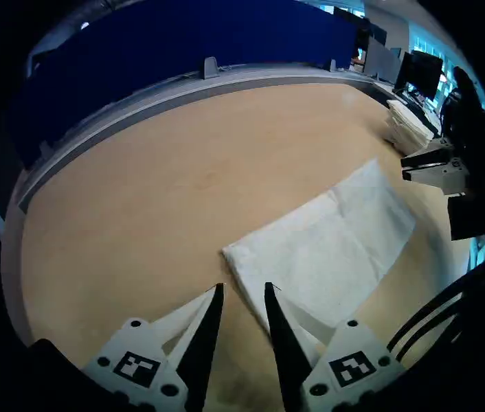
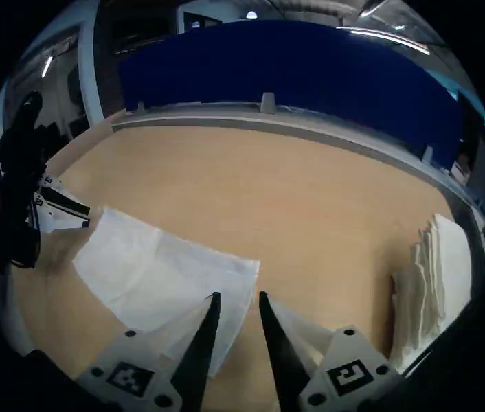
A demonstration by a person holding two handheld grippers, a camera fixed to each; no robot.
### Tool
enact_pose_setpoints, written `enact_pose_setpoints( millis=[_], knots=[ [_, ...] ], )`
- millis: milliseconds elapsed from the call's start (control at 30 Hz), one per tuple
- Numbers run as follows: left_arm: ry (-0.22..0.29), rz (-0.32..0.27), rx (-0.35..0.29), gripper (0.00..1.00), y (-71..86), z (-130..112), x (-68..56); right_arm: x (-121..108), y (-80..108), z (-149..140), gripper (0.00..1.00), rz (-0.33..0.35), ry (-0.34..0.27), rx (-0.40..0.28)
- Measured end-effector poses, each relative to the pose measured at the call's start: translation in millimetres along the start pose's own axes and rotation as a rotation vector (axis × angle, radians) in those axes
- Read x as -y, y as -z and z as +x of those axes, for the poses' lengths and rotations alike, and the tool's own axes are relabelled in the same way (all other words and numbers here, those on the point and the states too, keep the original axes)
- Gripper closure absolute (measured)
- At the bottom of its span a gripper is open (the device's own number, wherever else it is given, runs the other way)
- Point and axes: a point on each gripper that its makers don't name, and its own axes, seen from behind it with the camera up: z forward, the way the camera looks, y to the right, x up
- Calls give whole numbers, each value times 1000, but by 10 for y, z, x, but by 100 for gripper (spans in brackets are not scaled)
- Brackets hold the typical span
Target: Fold towel
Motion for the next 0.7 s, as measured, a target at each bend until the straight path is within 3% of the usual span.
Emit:
enact_pose_setpoints(
  millis=[167,267,700],
  knots=[
    [25,11,2,30,31,-54,54,-48,22,-22,23,-15,-4,-1],
    [37,3,0,10,59,-81,57,-59,41,-35,16,-19,-7,-3],
    [62,15,-11,8,215,-140,39,-11,180,-67,13,-14,-1,-3]
  ],
)
